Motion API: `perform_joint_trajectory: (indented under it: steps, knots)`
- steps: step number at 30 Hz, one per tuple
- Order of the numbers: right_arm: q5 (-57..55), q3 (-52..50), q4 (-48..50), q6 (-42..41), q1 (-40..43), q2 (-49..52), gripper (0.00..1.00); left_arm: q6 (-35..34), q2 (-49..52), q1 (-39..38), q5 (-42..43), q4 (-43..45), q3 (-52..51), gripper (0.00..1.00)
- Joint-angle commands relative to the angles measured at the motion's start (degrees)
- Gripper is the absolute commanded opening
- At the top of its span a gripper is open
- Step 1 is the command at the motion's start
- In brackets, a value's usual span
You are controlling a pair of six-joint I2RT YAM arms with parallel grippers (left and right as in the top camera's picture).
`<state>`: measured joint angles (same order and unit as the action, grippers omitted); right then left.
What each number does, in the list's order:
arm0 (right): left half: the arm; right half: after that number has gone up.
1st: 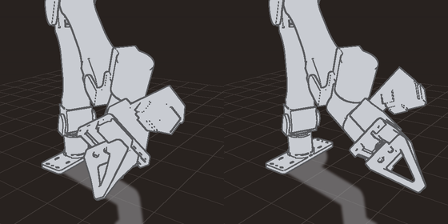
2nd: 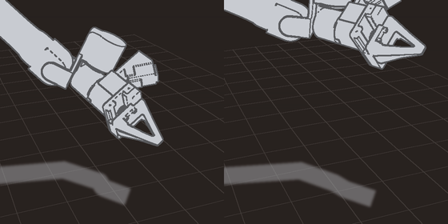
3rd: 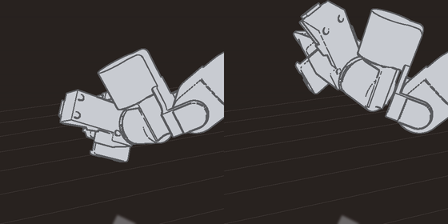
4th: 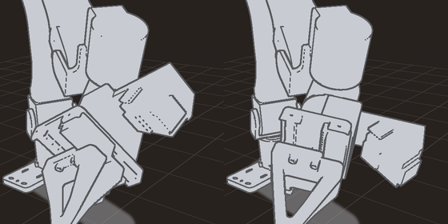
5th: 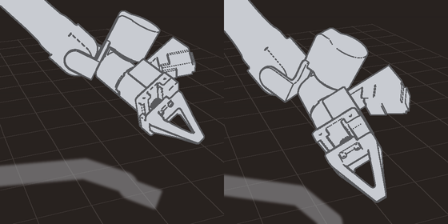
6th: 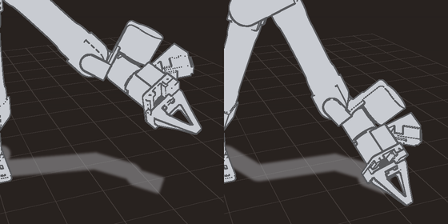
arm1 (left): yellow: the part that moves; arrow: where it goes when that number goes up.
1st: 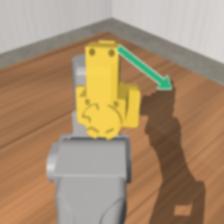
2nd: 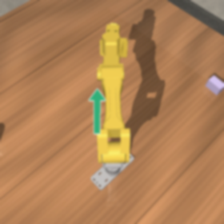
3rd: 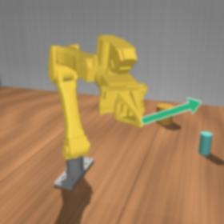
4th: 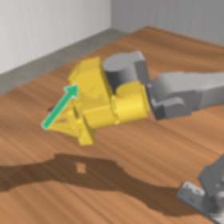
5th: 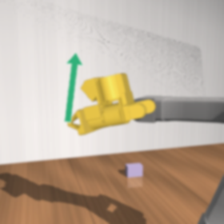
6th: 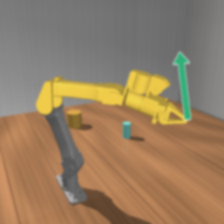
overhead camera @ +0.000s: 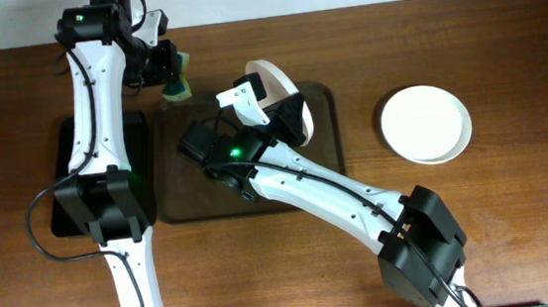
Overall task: Clean dirty plates on tray and stack at the side
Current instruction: 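Lift the scrubbed plate with the right gripper and carry it right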
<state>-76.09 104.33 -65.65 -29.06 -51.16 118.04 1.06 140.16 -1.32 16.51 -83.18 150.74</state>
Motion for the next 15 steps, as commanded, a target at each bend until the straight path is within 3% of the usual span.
perform_joint_trajectory:
  steps: [1,7,12,15]
  knots:
    - [-0.3,0.2,-0.2,-2.4,-0.6,-2.4,0.04,-0.3,-0.3,0.0,0.2,0.0,0.3,0.01]
    - [5.8,0.2,-1.7,-7.9,-0.5,-3.9,0.04,-0.3,-0.3,0.0,0.2,0.0,0.3,0.01]
    - [30.0,0.3,-1.5,-9.0,3.1,-8.8,0.04,-0.3,-0.3,-0.7,0.2,0.0,0.3,0.01]
    - [56.0,0.3,-1.5,-8.7,15.7,-14.5,0.04,-0.3,-0.3,-1.2,0.2,0.0,0.3,0.01]
